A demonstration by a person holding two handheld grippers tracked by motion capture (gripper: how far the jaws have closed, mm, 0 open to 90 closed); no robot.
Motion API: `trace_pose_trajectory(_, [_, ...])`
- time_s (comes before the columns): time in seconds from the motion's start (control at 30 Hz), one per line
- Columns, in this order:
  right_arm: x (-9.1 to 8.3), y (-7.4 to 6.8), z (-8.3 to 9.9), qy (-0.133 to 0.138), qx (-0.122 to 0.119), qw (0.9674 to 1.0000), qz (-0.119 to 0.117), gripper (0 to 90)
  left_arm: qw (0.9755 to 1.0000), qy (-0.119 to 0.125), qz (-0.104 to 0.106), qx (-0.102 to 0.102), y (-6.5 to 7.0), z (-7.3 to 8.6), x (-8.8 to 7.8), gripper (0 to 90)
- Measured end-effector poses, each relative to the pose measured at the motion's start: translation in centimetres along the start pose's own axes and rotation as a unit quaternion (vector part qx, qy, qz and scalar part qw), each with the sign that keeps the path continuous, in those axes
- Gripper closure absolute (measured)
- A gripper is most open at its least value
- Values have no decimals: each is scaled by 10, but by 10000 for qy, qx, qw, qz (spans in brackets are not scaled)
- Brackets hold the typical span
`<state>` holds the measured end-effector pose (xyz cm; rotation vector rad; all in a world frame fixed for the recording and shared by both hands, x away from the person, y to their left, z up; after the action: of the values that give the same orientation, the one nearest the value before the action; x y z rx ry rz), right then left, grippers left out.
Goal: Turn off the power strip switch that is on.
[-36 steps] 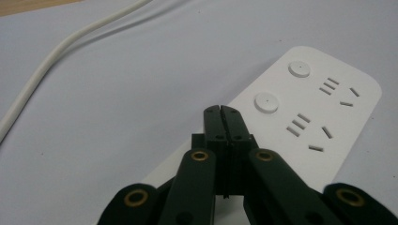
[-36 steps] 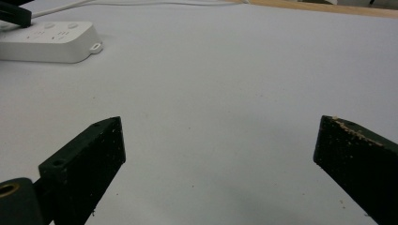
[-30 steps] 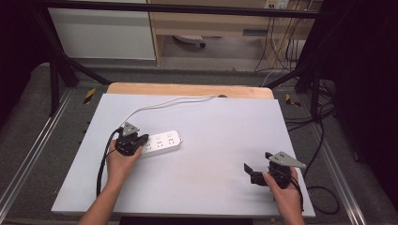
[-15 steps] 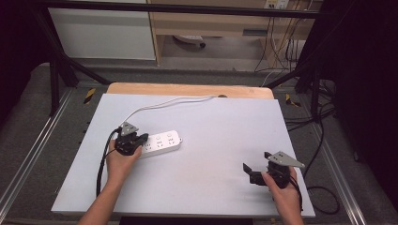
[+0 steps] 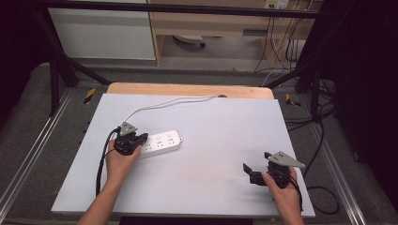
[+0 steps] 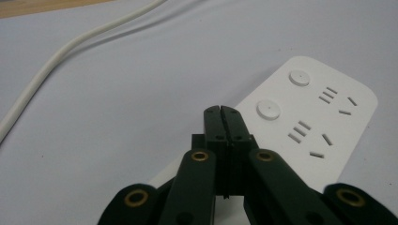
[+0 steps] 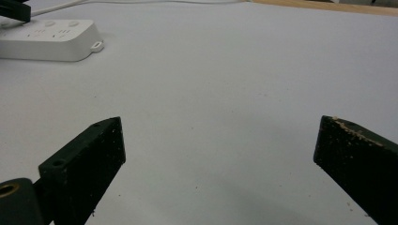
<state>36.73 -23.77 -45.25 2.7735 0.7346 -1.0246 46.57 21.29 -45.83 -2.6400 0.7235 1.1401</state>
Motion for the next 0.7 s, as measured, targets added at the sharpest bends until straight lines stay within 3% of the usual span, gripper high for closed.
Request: trace_pose_trajectory(0.7, [0,0,-1,15,5,10000,-11,29,9999,130,19,-78,4,0,-2,900])
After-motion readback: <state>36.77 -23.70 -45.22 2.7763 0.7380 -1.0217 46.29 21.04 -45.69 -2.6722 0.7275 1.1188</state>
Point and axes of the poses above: each handheld gripper's, and its own axes: x roughly forward along the jaws, z roughly out of its underside, y roughly to its right, the point moved 4 cm from there along x, roughly forward along the jaws, and after that the axes turned 12 degrees about -y, right-handed, at the moved point
